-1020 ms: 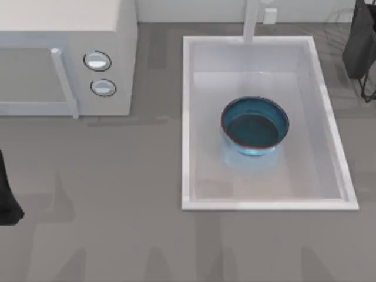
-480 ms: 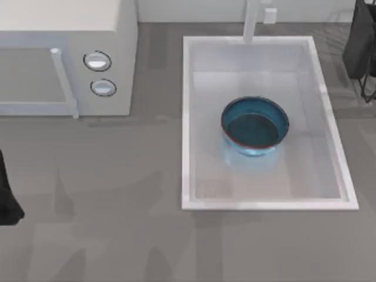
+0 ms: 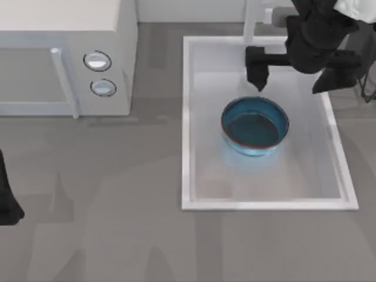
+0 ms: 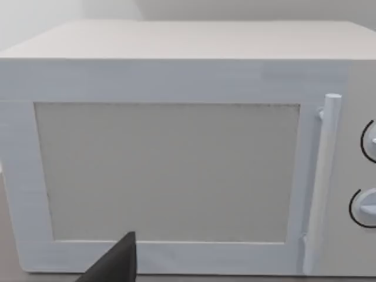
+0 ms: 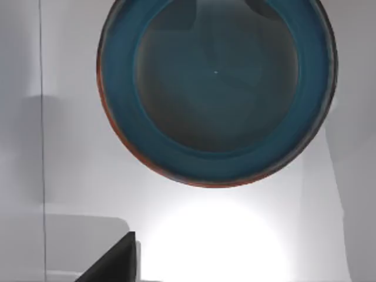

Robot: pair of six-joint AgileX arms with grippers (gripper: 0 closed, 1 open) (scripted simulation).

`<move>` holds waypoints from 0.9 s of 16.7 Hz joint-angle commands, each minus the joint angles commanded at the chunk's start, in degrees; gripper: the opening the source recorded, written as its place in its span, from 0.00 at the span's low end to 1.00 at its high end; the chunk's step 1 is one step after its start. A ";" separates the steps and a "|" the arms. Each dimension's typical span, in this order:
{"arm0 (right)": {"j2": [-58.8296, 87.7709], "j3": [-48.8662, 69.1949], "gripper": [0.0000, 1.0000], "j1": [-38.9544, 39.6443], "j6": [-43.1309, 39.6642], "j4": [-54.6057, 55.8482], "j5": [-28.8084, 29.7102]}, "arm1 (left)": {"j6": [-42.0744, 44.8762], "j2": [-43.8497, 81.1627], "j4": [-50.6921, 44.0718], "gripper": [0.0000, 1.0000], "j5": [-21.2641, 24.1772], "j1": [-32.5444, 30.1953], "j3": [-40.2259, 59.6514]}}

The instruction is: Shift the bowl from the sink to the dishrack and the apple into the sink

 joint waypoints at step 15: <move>31.47 40.37 1.00 9.22 10.23 -14.71 5.50 | 0.00 0.00 0.00 1.00 0.00 0.00 0.00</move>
